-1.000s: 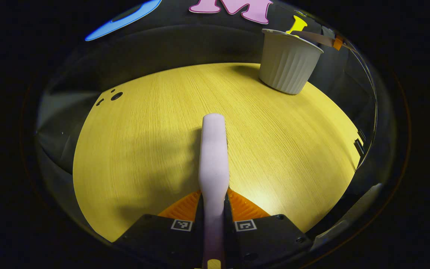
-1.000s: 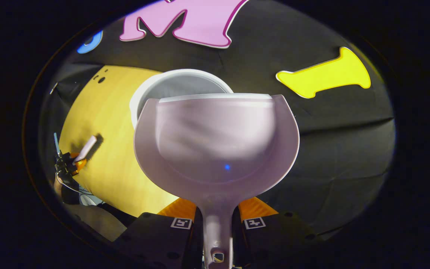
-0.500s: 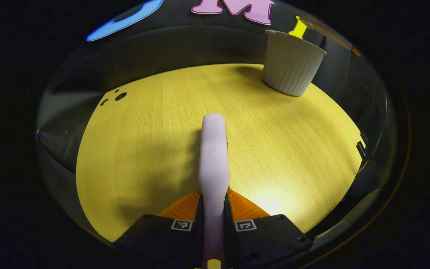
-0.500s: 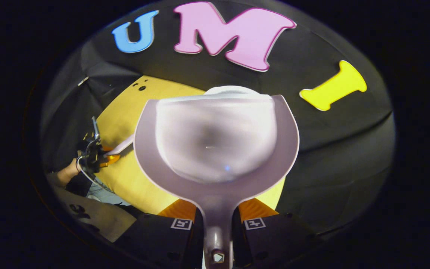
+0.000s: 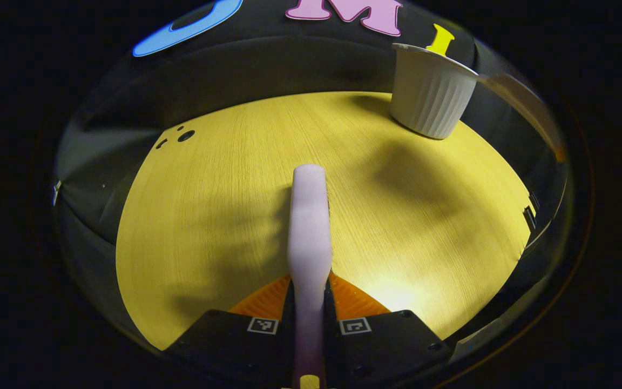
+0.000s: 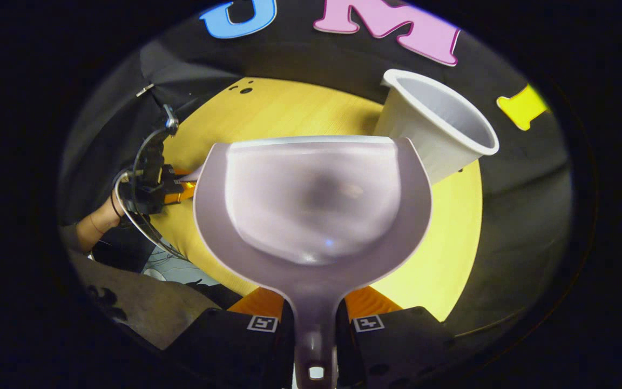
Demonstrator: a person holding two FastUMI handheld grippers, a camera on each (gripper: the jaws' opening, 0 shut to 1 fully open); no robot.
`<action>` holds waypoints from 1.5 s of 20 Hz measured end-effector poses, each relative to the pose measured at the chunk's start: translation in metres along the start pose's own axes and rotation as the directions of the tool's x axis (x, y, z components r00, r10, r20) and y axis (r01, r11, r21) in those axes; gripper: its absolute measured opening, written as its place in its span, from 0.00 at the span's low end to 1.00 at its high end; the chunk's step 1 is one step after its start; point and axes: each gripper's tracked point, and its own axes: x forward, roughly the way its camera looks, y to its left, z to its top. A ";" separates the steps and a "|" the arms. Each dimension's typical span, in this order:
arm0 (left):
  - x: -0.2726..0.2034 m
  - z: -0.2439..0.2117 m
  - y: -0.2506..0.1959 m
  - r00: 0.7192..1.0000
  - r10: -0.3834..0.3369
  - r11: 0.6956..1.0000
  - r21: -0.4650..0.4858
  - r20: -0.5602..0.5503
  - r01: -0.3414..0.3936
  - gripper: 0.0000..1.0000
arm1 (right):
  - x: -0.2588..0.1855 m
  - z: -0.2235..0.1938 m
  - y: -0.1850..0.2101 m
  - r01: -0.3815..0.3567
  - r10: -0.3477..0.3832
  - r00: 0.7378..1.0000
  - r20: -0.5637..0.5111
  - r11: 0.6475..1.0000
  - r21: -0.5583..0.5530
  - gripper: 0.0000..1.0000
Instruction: Pick up the small broom and dustpan from the desktop, sweep the trash into the dustpan with the broom, and then empty the trash into the garbage bin.
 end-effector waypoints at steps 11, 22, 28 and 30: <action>0.004 0.002 0.002 0.999 0.036 0.999 0.000 -0.004 -0.036 0.27 | 0.147 -0.023 0.026 0.026 -0.022 0.998 -0.061 0.997 0.070 0.36; 0.005 0.007 0.004 0.997 0.075 0.997 0.018 -0.022 -0.075 0.25 | 0.177 -0.040 0.030 0.010 -0.001 0.994 -0.106 0.996 0.089 0.42; 0.005 0.002 0.002 0.995 0.092 0.996 0.022 -0.032 -0.091 0.29 | 0.170 -0.044 0.031 -0.018 0.028 0.994 -0.103 0.995 0.099 0.36; 0.004 0.001 0.002 0.995 0.095 0.995 0.029 -0.033 -0.094 0.29 | 0.162 -0.044 0.031 -0.022 0.035 0.993 -0.115 0.994 0.110 0.41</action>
